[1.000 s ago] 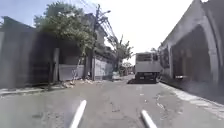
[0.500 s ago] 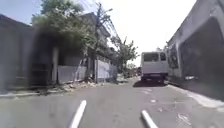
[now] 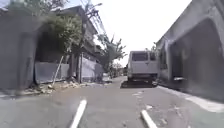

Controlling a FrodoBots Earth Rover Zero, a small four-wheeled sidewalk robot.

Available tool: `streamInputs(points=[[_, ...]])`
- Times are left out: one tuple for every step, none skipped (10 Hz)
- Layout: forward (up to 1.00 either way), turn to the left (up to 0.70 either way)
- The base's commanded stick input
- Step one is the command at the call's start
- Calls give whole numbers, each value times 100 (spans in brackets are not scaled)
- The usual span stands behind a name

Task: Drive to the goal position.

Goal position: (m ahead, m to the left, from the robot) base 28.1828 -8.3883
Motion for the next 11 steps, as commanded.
streamInputs(points=[[100,0],[100,0],[100,0],[100,0],[100,-15],[100,-35],[100,-39],[100,-33],[100,0],[100,0],[100,0]])
